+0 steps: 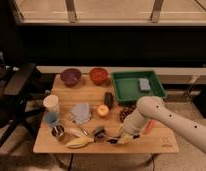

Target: Place brush in table surface

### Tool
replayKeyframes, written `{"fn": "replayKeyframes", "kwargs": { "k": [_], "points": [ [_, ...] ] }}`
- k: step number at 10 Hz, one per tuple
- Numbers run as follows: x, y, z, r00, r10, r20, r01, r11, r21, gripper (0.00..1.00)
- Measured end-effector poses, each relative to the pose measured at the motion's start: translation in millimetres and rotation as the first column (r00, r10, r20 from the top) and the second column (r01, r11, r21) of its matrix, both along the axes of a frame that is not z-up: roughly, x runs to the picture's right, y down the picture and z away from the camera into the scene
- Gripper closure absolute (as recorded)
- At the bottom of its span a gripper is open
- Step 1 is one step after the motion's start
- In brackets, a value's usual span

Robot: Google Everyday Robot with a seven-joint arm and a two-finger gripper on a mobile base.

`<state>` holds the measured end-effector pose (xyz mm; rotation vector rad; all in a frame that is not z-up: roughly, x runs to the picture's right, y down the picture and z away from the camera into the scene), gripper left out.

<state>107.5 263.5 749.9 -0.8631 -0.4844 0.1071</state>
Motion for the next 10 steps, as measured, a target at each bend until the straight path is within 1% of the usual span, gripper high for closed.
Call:
{"fn": "replayKeyframes", "kwargs": {
  "k": [3,5,6,8,10],
  "points": [
    [-8,0,-3.4,1.0,0.012,-0.011,-0.011,0.9989,0.045,0.48],
    [-13,-5,-2.1,1.0,0.007,-0.016,-0.006,0.9977,0.068,0.31],
    [-17,-13,0.9,1.0,0.001,-0.019,0.001,0.9964,0.085,0.21],
    [-16,-21,4.9,1.0,0.002,-0.024,0.0,0.9957,0.093,0.2],
    [-14,-20,4.1,1.0,0.001,-0.026,0.001,0.996,0.09,0.2]
  ]
}}
